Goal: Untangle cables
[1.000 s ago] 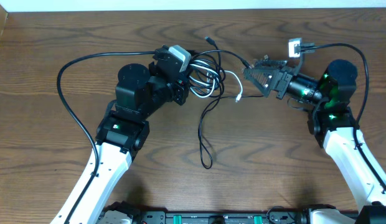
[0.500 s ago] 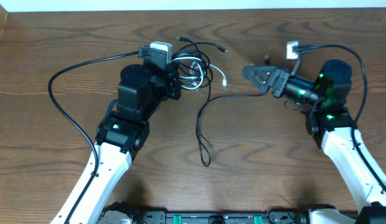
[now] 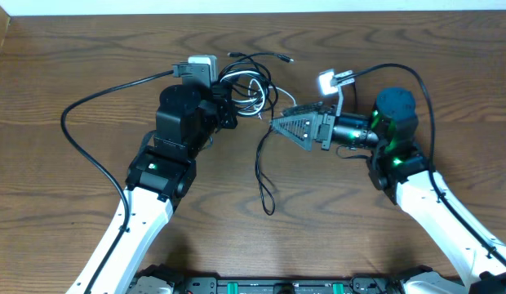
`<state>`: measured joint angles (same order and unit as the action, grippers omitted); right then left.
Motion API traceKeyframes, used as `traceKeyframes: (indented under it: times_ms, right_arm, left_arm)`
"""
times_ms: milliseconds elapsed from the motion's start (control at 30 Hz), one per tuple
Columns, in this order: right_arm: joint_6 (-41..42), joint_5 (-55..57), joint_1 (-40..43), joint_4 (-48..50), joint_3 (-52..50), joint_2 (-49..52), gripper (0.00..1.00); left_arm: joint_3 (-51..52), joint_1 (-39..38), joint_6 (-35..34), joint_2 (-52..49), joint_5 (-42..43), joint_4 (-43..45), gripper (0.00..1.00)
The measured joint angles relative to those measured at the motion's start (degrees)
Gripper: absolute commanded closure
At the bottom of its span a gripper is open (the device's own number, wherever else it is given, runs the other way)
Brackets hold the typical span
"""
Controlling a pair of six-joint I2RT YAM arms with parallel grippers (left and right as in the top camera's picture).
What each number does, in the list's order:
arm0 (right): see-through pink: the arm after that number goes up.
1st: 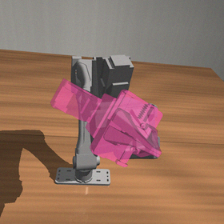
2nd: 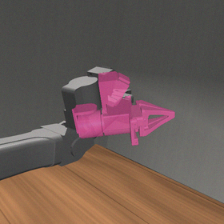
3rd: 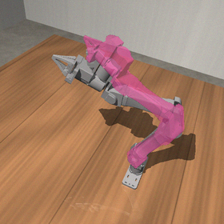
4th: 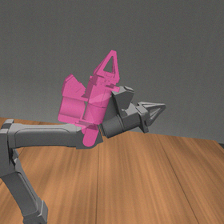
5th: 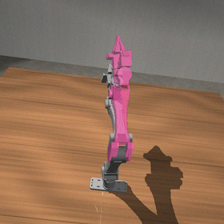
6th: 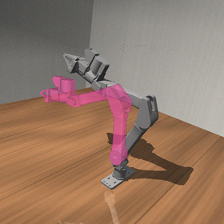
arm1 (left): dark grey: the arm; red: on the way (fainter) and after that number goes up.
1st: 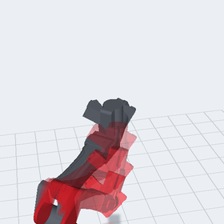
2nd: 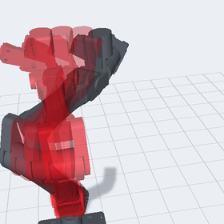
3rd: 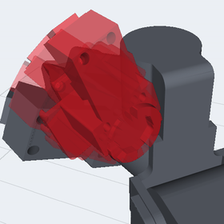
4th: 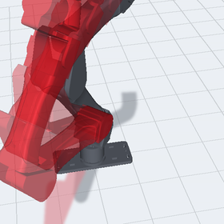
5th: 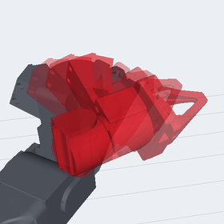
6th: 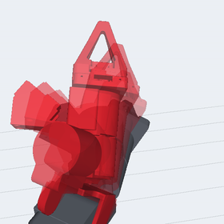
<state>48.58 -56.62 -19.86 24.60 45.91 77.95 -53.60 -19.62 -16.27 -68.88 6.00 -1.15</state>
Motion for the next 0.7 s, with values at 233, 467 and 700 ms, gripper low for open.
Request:
traceKeyframes:
  times_ms: [233, 467, 700]
  right_arm:
    - [3.8, 2.4, -3.7, 4.9, 0.0, 0.0, 0.35]
    - [4.3, 5.8, -4.1, 4.8, 0.0, 0.0, 0.29]
    - [2.9, 11.2, -4.2, 4.8, 0.0, 0.1, 0.32]
  left_arm:
    - [0.0, 0.0, -6.7, -0.2, -0.2, -0.1, 0.92]
    - [0.0, -0.4, -9.6, -0.3, -0.5, -0.1, 0.92]
    - [0.0, -3.8, -10.1, -0.3, -0.6, 0.0, 0.92]
